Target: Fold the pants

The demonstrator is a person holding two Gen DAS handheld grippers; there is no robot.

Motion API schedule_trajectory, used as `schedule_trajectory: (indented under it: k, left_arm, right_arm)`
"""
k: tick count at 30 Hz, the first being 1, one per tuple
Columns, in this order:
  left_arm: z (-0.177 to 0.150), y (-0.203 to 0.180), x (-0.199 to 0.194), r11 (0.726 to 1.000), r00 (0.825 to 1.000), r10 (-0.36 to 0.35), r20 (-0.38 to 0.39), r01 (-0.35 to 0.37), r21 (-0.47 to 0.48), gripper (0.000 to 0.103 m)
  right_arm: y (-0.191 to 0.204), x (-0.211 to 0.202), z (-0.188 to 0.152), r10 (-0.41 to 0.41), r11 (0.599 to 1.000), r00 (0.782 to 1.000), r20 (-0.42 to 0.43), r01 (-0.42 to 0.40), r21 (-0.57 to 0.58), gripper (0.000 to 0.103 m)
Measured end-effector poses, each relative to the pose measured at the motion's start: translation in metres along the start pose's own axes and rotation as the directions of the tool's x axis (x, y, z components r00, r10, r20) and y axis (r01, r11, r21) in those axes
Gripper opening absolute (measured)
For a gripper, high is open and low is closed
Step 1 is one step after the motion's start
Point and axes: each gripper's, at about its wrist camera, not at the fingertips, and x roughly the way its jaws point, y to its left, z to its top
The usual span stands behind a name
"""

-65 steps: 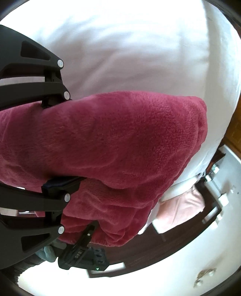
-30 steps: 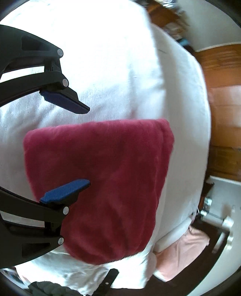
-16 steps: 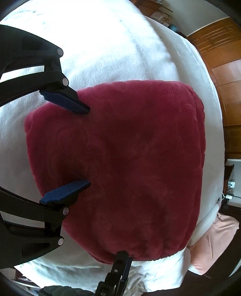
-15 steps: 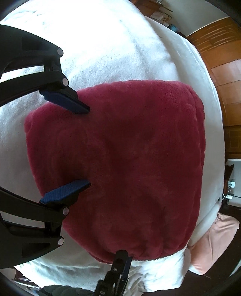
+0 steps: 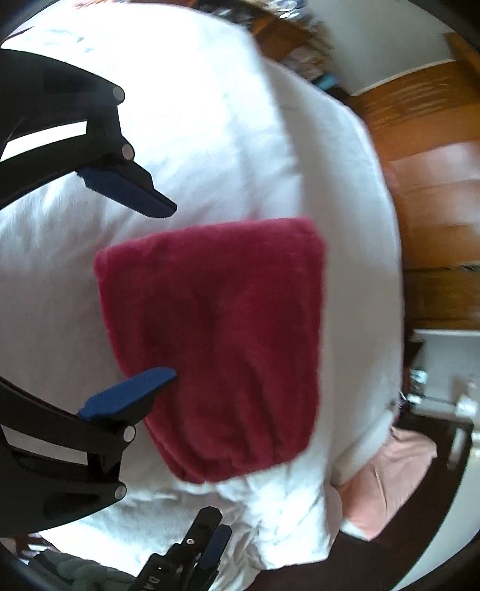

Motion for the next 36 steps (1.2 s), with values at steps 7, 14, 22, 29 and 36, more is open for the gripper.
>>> schedule_trajectory:
  k: [7, 14, 22, 29, 36]
  left_arm:
    - [-0.001, -0.002, -0.075, 0.997, 0.989, -0.041, 0.141, 0.032, 0.063, 0.095]
    - [-0.015, -0.013, -0.129, 0.990, 0.968, -0.066, 0.243, 0.033, 0.138, 0.098]
    - [-0.024, -0.020, -0.169, 0.991, 0.954, 0.045, 0.296, -0.080, 0.105, 0.098]
    - [-0.026, -0.023, -0.182, 0.994, 0.958, 0.033, 0.283, -0.062, 0.092, 0.098]
    - [-0.024, -0.022, -0.181, 0.996, 0.963, 0.033, 0.268, -0.054, 0.072, 0.098]
  right_arm:
    - [0.026, -0.084, -0.011, -0.038, 0.999, 0.991, 0.126, 0.033, 0.042, 0.095]
    - [0.054, -0.132, -0.022, -0.115, 0.993, 0.981, 0.155, 0.116, 0.002, 0.100]
    - [0.076, -0.169, -0.029, -0.178, 0.983, 0.967, 0.181, 0.183, -0.009, 0.100]
    - [0.087, -0.186, -0.029, -0.187, 0.979, 0.957, 0.223, 0.201, -0.043, 0.100]
    - [0.090, -0.183, -0.023, -0.167, 0.979, 0.960, 0.225, 0.190, -0.081, 0.100]
